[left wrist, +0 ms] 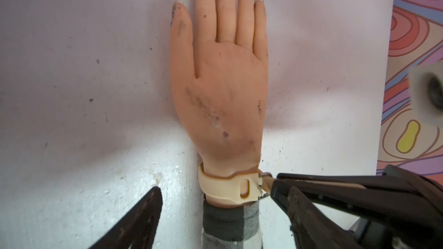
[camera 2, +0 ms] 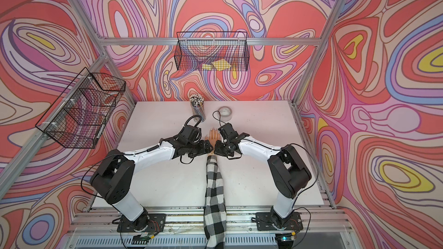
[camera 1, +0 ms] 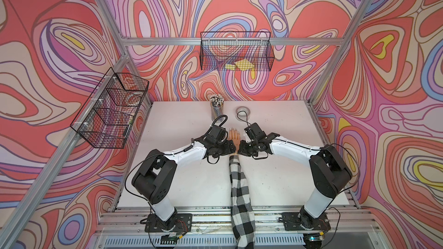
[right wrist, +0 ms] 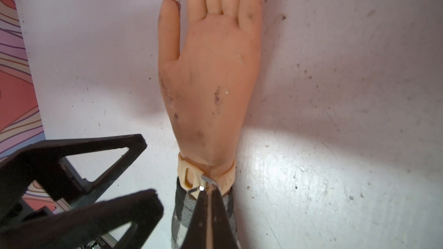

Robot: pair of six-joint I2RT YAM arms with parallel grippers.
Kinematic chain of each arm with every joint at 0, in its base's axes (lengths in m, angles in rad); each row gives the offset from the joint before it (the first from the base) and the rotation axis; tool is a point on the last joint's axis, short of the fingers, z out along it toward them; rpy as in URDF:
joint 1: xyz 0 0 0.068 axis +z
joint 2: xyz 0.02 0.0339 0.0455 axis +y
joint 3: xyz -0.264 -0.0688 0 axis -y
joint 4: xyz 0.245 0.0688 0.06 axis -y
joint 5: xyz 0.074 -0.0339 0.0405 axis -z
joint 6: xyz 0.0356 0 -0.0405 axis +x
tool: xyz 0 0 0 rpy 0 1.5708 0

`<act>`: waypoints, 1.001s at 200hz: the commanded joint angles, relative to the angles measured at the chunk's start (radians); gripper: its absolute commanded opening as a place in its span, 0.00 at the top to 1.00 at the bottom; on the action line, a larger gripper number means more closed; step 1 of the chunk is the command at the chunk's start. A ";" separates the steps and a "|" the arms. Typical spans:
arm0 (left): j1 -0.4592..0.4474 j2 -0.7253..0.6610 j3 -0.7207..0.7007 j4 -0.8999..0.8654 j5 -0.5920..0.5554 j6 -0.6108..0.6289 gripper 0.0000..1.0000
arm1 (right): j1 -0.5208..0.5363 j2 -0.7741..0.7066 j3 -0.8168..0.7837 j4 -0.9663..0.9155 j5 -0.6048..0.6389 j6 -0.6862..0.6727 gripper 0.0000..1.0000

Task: Take off the watch
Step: Untie the watch from the hand.

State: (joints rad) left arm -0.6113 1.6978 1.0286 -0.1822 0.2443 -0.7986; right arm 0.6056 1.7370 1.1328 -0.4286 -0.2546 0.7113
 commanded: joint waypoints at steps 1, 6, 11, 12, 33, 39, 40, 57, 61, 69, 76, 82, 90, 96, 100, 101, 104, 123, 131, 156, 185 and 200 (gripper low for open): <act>-0.013 0.027 0.026 0.021 0.006 -0.019 0.17 | 0.002 -0.018 -0.005 0.019 -0.007 -0.008 1.00; -0.013 0.032 0.028 0.021 0.004 -0.019 0.17 | 0.003 -0.018 -0.005 0.019 -0.007 -0.009 1.00; -0.014 0.035 0.031 0.021 0.002 -0.018 0.17 | 0.003 -0.017 -0.005 0.019 -0.008 -0.007 1.00; -0.014 0.036 0.032 0.021 0.002 -0.018 0.17 | 0.002 -0.017 -0.005 0.020 -0.008 -0.006 1.00; -0.019 0.049 0.042 0.020 -0.001 -0.013 0.17 | 0.002 -0.017 -0.007 0.021 -0.008 -0.006 1.00; -0.019 0.052 0.045 0.019 -0.002 -0.012 0.17 | 0.002 -0.017 -0.007 0.020 -0.008 -0.007 1.00; -0.020 0.052 0.045 0.018 -0.002 -0.012 0.17 | 0.003 -0.017 -0.007 0.020 -0.008 -0.006 1.00; -0.021 0.058 0.045 0.014 -0.006 -0.008 0.17 | 0.002 -0.017 -0.007 0.021 -0.008 -0.009 1.00; -0.021 0.059 0.046 0.012 -0.008 -0.008 0.17 | 0.003 -0.017 -0.007 0.019 -0.008 -0.008 1.00; -0.020 0.060 0.043 0.009 -0.010 -0.007 0.17 | 0.002 -0.017 -0.007 0.019 -0.007 -0.008 1.00; -0.021 0.060 0.040 0.006 -0.012 -0.004 0.17 | 0.003 -0.017 -0.007 0.019 -0.008 -0.008 1.00; -0.021 0.060 0.039 0.003 -0.016 -0.002 0.17 | 0.002 -0.017 -0.007 0.020 -0.008 -0.007 1.00; -0.020 0.061 0.037 -0.003 -0.019 0.002 0.17 | 0.003 -0.017 -0.007 0.021 -0.008 -0.007 1.00; -0.020 0.061 0.037 -0.008 -0.022 0.005 0.17 | 0.003 -0.017 -0.008 0.021 -0.008 -0.007 1.00; -0.021 0.062 0.037 -0.010 -0.024 0.008 0.17 | 0.002 -0.016 -0.008 0.021 -0.008 -0.008 1.00; -0.021 0.062 0.037 -0.011 -0.025 0.009 0.17 | 0.002 -0.016 -0.008 0.021 -0.008 -0.008 1.00; -0.020 0.061 0.036 -0.014 -0.027 0.011 0.17 | 0.002 -0.016 -0.008 0.021 -0.008 -0.008 1.00; -0.021 0.058 0.031 -0.026 -0.044 0.020 0.17 | 0.003 -0.016 -0.008 0.021 -0.008 -0.008 1.00; -0.020 0.057 0.029 -0.029 -0.048 0.025 0.17 | 0.003 -0.016 -0.008 0.021 -0.008 -0.008 1.00; -0.021 0.051 0.024 -0.039 -0.060 0.037 0.17 | 0.003 -0.016 -0.008 0.019 -0.009 -0.008 1.00; -0.021 0.049 0.017 -0.046 -0.066 0.045 0.17 | 0.002 -0.017 -0.008 0.016 -0.008 -0.009 1.00; -0.021 0.048 0.013 -0.048 -0.071 0.047 0.16 | 0.002 -0.017 -0.008 0.016 -0.008 -0.009 1.00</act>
State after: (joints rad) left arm -0.6296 1.7435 1.0519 -0.1944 0.2005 -0.7662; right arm 0.6056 1.7370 1.1324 -0.4263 -0.2550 0.7113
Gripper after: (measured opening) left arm 0.834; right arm 0.049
